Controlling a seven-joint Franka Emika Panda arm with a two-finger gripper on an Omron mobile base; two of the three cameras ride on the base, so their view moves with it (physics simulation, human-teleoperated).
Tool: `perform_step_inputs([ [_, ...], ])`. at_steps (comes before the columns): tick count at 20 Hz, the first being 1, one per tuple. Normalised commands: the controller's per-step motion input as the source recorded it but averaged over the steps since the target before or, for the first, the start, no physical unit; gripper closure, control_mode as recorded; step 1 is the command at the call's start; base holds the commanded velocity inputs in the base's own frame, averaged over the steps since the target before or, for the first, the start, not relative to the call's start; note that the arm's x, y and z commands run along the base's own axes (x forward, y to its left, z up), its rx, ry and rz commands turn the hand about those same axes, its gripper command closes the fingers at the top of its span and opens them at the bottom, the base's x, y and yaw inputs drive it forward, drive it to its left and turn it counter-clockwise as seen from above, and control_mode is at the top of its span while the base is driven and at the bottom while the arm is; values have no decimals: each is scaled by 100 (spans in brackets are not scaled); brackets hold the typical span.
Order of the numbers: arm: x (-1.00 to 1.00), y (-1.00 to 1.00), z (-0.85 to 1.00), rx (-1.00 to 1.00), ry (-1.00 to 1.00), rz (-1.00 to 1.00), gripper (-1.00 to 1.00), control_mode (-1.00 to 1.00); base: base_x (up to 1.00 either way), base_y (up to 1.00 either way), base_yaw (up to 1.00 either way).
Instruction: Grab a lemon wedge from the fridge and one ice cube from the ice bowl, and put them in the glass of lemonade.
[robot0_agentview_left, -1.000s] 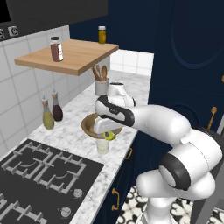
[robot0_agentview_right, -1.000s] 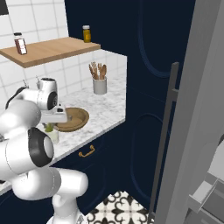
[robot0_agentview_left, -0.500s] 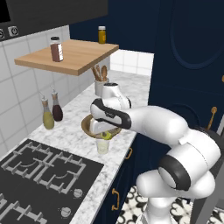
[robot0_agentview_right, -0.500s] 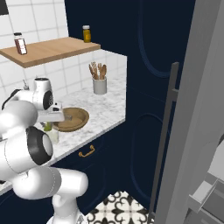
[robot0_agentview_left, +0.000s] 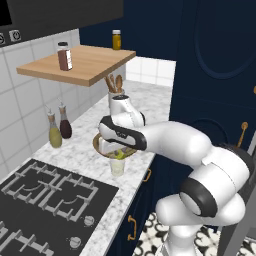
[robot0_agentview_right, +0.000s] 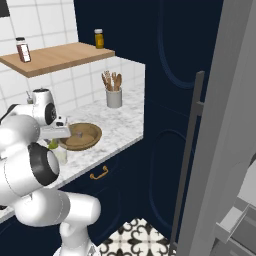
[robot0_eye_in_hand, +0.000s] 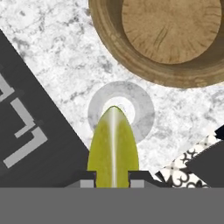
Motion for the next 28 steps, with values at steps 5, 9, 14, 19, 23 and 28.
perform_step_inputs([
  [5, 16, -1, 0, 0, 0, 0, 100, -100, 0, 0, 0],
  [9, 32, 0, 0, 0, 0, 0, 100, -100, 0, 0, 0],
  [14, 12, 0, -3, 0, 0, 0, 100, -100, 0, 0, 0],
  [19, 0, 0, -20, 0, 0, 0, 100, -100, 0, 0, 0],
  [23, 0, 0, -11, 0, -2, 0, 100, -100, 0, 0, 0],
  [28, 0, 0, 0, 0, 0, 0, 100, -100, 0, 0, 0],
])
